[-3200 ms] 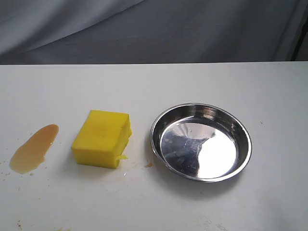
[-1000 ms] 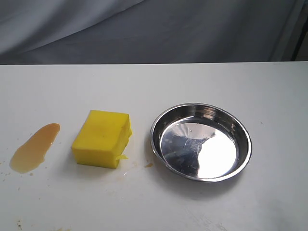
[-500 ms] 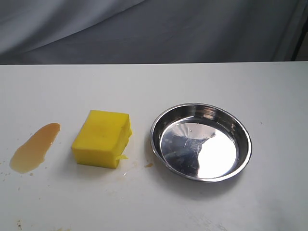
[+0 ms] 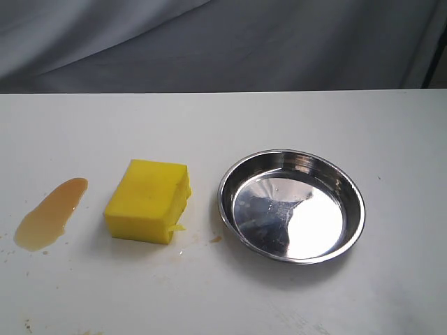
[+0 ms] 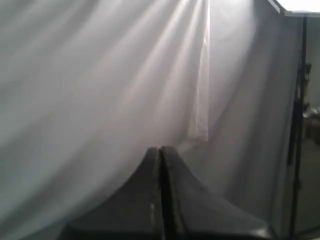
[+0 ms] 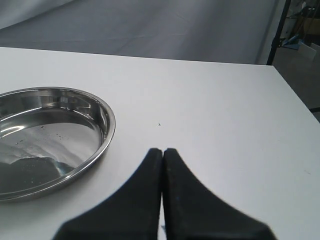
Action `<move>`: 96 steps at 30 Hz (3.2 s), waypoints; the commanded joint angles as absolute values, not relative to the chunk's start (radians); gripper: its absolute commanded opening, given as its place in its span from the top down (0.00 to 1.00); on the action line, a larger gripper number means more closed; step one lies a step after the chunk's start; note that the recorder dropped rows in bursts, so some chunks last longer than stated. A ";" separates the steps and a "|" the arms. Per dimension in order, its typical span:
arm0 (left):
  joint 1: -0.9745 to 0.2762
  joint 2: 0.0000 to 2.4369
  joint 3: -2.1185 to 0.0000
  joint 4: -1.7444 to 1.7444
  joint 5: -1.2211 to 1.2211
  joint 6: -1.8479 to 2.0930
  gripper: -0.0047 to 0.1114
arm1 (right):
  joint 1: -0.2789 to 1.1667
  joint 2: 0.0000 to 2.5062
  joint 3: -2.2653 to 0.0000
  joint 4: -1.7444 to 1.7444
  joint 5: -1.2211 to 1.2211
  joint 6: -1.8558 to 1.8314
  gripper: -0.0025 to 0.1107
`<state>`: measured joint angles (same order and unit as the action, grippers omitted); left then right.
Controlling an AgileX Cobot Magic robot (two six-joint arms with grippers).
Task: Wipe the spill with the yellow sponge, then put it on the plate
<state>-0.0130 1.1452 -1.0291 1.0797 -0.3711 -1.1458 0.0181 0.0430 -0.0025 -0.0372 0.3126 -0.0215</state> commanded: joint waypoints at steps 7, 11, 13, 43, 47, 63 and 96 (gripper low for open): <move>-0.010 1.503 -1.168 1.744 -0.656 -1.799 0.96 | 0.011 0.039 0.000 -0.033 0.309 -0.018 0.98; -0.010 1.558 -1.168 1.744 -0.687 -1.797 0.96 | 0.011 0.039 0.000 -0.033 0.309 -0.018 0.98; -0.010 1.564 -1.168 1.744 -0.687 -1.791 0.96 | 0.011 0.039 0.000 -0.033 0.309 -0.018 0.98; -0.014 1.562 -1.168 1.693 -0.981 -1.475 0.96 | 0.011 0.039 0.000 -0.033 0.309 -0.018 0.98; -0.057 1.562 -1.154 1.744 -0.892 -1.574 0.96 | 0.011 0.039 0.000 -0.033 0.309 -0.018 0.98; -0.243 1.564 -1.093 1.744 -0.576 -1.741 0.96 | 0.011 0.039 0.000 -0.033 0.309 -0.018 0.98; -0.249 1.562 -0.993 1.744 -0.337 -1.791 0.96 | 0.011 0.039 0.000 -0.033 0.309 -0.018 0.98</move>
<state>-0.2452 1.5659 -0.9984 1.7504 -0.3124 -1.8014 0.0181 0.0430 -0.0025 -0.0372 0.3126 -0.0215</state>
